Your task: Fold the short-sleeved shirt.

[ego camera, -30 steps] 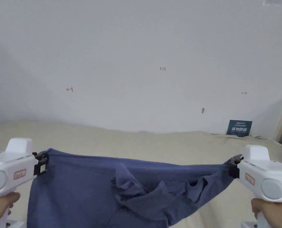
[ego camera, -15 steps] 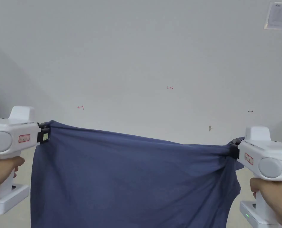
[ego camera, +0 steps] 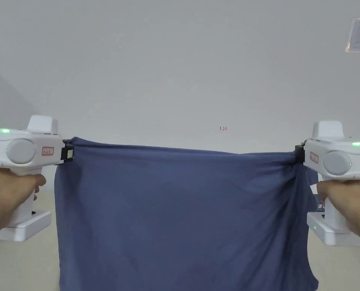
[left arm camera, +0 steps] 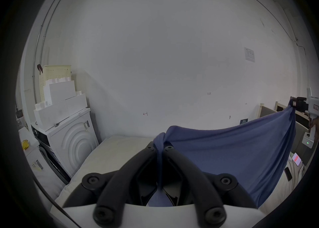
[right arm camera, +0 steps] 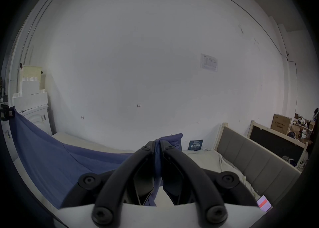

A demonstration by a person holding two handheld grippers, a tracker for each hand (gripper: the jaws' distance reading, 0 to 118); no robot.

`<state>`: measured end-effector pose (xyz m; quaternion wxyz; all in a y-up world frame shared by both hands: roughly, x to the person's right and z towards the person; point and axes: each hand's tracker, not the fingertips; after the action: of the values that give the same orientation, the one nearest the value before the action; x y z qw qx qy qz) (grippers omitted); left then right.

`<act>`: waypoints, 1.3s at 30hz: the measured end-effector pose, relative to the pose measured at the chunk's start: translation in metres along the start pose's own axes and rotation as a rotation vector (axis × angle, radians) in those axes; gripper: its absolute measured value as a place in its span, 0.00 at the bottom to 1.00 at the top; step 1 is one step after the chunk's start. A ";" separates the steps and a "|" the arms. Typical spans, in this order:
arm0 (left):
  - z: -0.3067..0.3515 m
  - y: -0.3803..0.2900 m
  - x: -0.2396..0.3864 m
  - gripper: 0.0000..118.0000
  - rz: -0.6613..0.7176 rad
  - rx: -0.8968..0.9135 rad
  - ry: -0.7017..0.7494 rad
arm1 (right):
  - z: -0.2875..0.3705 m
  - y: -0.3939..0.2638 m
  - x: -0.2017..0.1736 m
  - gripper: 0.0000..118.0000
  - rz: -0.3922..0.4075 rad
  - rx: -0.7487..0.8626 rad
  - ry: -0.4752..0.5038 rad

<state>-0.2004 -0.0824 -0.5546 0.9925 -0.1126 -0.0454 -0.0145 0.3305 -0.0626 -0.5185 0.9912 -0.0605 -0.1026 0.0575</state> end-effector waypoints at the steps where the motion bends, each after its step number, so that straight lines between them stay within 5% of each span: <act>1: -0.005 0.004 0.000 0.00 0.007 0.004 0.000 | -0.005 0.006 -0.001 0.03 0.000 0.002 -0.001; 18: -0.062 -0.017 0.014 0.00 -0.029 -0.033 0.017 | -0.043 -0.033 -0.006 0.03 0.029 -0.022 -0.011; 39: 0.103 -0.169 0.001 0.00 0.115 -0.026 -0.049 | 0.146 -0.160 0.020 0.04 -0.031 -0.046 -0.006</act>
<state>-0.2148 -0.2237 -0.4171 0.9887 -0.1284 -0.0629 0.0447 0.3351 -0.2020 -0.3516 0.9901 -0.0815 -0.1076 0.0399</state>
